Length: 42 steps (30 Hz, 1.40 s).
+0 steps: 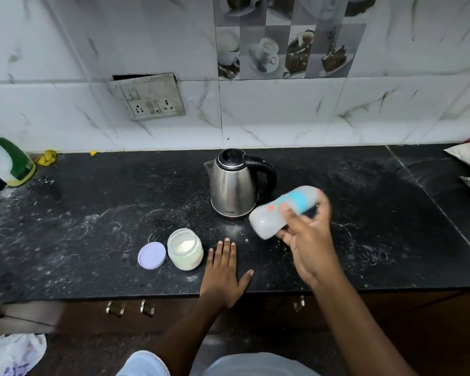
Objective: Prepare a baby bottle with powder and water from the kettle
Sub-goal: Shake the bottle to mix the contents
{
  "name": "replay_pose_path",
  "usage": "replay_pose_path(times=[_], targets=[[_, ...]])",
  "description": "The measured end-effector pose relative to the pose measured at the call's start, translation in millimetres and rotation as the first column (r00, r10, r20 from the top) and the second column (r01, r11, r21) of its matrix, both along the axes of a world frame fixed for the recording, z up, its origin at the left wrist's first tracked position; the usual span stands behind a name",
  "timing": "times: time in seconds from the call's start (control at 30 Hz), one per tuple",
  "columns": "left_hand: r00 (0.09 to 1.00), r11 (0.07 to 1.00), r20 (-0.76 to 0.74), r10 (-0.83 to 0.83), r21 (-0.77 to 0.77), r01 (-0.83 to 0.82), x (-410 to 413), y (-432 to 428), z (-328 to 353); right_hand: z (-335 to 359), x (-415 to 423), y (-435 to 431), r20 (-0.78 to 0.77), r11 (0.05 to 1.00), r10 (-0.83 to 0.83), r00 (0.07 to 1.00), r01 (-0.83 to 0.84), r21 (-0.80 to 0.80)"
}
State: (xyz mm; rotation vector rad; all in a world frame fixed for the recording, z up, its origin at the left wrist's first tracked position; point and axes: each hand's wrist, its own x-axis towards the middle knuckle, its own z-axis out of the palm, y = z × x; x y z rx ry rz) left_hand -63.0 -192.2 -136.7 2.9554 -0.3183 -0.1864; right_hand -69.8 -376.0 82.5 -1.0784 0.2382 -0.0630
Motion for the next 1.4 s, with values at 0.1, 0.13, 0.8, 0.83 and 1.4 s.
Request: replay_pose_path(times=[0.1,0.13,0.8,0.83,1.4], targets=[[1.0,1.0,-0.006,-0.004,0.006,0.004,0.1,0.0,-0.2,-1.5,-1.8,5.2,-0.014,1.0,-0.001,1.0,0.001,0.002],[1.0,1.0,-0.003,-0.005,0.007,0.005,0.4,0.0,0.1,-1.6,-1.0,4.2,-0.009,0.996,-0.081,0.997,0.081,0.039],[0.999,1.0,0.032,0.004,-0.016,-0.004,0.1,-0.7,0.5,0.1,2.3,3.8,0.012,0.999,0.044,0.999,-0.044,-0.029],[1.0,1.0,0.024,0.003,-0.017,-0.003,0.0,-1.1,0.3,0.3,3.4,1.4,0.011,0.999,0.027,1.0,-0.027,-0.034],[1.0,1.0,0.017,-0.007,-0.001,0.007,0.0,-0.7,-2.4,2.2,-2.8,-7.2,0.019,0.963,0.237,0.971,-0.233,-0.133]])
